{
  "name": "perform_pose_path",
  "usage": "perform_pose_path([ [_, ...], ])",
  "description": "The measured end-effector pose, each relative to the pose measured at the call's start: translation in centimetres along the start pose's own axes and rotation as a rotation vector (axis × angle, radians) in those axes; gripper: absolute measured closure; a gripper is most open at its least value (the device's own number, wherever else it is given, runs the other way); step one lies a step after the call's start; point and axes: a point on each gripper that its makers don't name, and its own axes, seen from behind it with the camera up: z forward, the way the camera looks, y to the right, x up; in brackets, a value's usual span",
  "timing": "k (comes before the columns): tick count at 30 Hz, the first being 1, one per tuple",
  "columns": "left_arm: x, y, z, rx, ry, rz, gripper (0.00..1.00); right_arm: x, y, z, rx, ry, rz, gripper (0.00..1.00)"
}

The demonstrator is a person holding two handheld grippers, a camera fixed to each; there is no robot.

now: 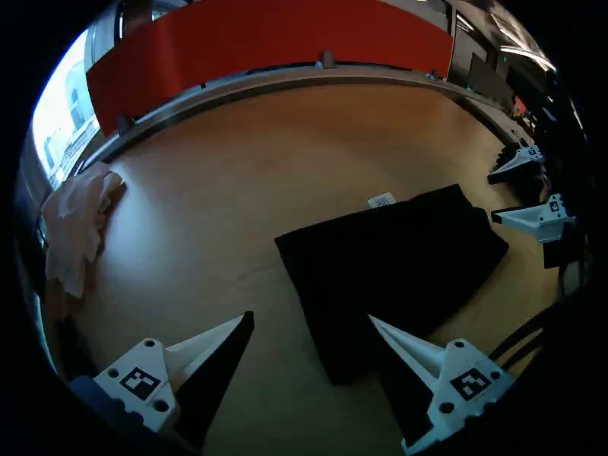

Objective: Fold towel

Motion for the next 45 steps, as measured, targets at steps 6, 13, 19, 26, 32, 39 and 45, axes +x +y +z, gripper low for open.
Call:
perform_pose_path([
  [6,-0.3,0.0,-0.9,-0.001,0.006,-0.016,0.0,-0.2,0.0,-0.3,0.0,0.0,-0.002,0.0],
  [13,-0.6,-0.2,-2.1,0.003,0.02,-0.042,0.0,-0.4,-0.1,-0.7,-0.002,0.0,-0.005,0.0],
  [19,-1.3,-0.3,-3.1,0.008,0.026,-0.075,0.0,-0.6,-0.3,-1.1,-0.003,0.0,-0.008,0.0],
  [26,-2.8,0.0,-4.3,0.017,0.024,-0.098,0.0,-1.3,-0.9,-1.6,-0.002,0.0,-0.002,0.0],
  [32,-4.2,0.3,-5.2,0.016,0.02,-0.129,0.0,-2.5,-1.5,-1.9,0.001,-0.014,0.005,0.0],
  [39,-5.2,0.6,-5.9,0.019,0.018,-0.15,0.0,-4.1,-2.4,-2.2,0.009,-0.032,0.014,0.0],
  [45,-5.9,0.9,-6.4,0.022,0.016,-0.168,0.0,-5.0,-2.8,-2.5,0.012,-0.04,0.018,0.0],
])
